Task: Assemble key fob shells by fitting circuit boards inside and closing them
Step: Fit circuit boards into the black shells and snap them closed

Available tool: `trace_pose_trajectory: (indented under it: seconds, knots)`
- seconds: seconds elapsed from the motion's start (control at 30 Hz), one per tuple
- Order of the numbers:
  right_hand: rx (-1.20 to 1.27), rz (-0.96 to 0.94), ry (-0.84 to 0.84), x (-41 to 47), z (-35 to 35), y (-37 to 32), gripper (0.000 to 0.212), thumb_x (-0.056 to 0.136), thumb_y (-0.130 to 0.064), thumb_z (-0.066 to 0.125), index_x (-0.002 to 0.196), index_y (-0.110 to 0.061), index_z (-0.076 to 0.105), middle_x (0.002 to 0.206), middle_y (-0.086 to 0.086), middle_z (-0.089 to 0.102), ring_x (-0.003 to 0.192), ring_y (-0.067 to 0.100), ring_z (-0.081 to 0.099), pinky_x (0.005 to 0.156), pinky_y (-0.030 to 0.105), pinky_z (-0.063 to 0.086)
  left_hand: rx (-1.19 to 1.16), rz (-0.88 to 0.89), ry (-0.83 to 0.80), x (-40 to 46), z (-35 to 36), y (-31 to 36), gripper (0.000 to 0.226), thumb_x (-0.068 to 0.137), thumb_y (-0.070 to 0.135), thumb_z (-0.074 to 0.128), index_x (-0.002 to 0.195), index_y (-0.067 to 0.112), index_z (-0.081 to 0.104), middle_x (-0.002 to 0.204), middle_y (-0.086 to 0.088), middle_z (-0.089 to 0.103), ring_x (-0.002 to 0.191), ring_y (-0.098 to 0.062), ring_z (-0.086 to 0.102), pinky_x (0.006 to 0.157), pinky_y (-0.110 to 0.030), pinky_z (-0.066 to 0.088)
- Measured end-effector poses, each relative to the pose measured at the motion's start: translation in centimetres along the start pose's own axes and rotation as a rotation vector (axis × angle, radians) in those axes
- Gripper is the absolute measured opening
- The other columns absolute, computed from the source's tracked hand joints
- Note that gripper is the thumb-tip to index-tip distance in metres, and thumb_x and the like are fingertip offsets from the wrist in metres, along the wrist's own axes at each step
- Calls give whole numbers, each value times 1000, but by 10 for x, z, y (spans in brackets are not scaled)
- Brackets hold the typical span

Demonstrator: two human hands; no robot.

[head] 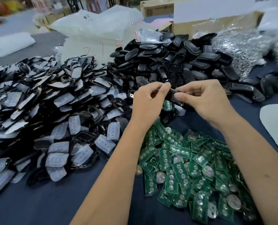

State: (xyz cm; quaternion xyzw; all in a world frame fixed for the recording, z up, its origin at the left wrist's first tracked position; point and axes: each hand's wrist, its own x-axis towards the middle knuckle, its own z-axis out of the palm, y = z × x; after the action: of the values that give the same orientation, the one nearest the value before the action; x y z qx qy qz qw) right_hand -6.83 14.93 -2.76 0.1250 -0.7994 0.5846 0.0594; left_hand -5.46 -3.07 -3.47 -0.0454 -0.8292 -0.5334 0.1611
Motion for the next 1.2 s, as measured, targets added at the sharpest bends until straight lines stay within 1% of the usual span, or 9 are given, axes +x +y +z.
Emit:
trace_pose_trajectory:
  seconds: [0.07,0.1,0.23,0.4,0.57,0.67,0.83,1.03,1.2]
  knots:
    - [-15,9,-40,-1,0,1,11,83,-18,88,90,-22,82,80,9,79,79,35,74,76,46,60,-120,-54,-58,-2,-1,2,15,100,22,67,101,13,79,84,-5,76,69,-19,71,64,-38,63]
    - [1,9,-40,-1,0,2,12,82,-18,88,92,-21,82,81,9,79,80,36,74,79,48,60,-154,-84,-71,-3,-1,3,10,98,16,70,101,11,79,84,-7,76,68,-22,72,67,-41,64]
    - [101,16,39,-1,2,6,15,84,-19,87,96,-19,79,80,10,77,76,21,71,83,42,57,-285,-169,-91,-6,-2,4,3,94,7,74,93,6,76,75,-2,72,68,-13,69,68,-34,63]
    - [81,-64,-45,-1,-2,6,9,85,-16,86,89,-19,79,81,4,78,77,17,74,78,31,61,-347,-202,-160,-7,-5,5,9,95,7,72,103,6,75,90,-11,77,86,-19,73,73,-31,62]
    - [124,-53,5,-1,0,7,8,89,-14,83,89,-21,79,79,0,77,74,8,70,69,19,53,-346,-198,-187,-7,-9,7,10,91,6,77,101,4,76,85,-14,78,77,-17,74,70,-26,60]
    - [193,-12,47,-1,3,6,7,93,-12,78,94,-19,78,81,3,77,74,9,69,67,20,52,-371,-220,-175,-8,-5,8,11,90,5,78,100,2,75,83,-13,78,74,-17,73,69,-26,59]
    - [497,103,63,0,5,3,13,96,-4,71,105,-14,74,89,5,78,73,15,67,69,27,57,-515,-288,-21,-10,3,14,7,90,2,76,89,8,72,76,-4,76,68,-14,69,69,-28,59]
    - [402,50,105,-1,1,4,19,90,-1,77,101,-17,73,77,5,73,67,15,65,69,27,56,-434,-264,-110,-8,-2,13,5,91,4,76,90,5,70,82,-14,72,78,-18,69,76,-30,61]
    - [431,48,73,0,1,2,20,91,-1,76,104,-15,71,74,4,71,65,15,63,68,27,56,-423,-259,-154,-6,-8,6,9,92,8,76,100,11,76,87,-10,78,78,-15,70,73,-25,57]
